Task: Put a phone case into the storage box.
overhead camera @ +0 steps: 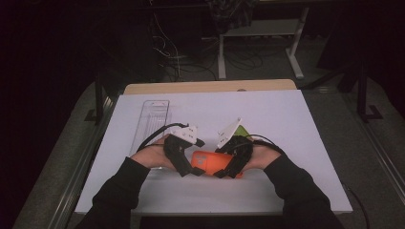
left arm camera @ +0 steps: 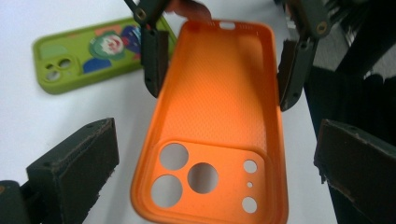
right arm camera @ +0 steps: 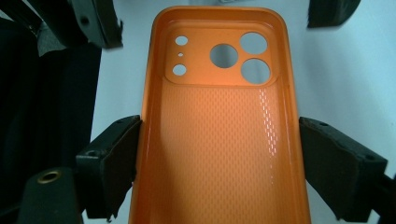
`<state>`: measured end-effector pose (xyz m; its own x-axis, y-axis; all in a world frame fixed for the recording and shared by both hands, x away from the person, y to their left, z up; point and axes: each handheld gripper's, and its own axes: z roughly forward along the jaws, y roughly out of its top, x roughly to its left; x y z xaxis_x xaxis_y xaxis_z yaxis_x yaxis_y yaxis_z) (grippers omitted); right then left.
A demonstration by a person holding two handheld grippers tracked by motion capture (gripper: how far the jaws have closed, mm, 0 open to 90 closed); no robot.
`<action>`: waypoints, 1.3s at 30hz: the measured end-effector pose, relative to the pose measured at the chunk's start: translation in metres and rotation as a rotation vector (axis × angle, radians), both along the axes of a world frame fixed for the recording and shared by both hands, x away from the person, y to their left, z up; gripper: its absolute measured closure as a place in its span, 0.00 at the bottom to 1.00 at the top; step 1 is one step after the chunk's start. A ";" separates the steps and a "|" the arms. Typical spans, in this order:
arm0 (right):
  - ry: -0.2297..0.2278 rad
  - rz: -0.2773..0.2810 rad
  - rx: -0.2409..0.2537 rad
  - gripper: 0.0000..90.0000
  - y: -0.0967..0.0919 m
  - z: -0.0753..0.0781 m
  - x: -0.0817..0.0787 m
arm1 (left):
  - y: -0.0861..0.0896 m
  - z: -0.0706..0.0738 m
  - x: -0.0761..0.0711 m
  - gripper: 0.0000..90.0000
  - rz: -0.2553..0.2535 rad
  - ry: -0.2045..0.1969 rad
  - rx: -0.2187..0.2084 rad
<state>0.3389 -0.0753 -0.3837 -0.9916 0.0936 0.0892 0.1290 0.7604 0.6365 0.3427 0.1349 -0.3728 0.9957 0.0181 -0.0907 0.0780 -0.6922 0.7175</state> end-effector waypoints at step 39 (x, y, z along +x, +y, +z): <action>-0.016 0.037 0.004 0.16 0.002 0.009 -0.008 | -0.011 -0.012 -0.007 0.17 -0.057 0.004 0.107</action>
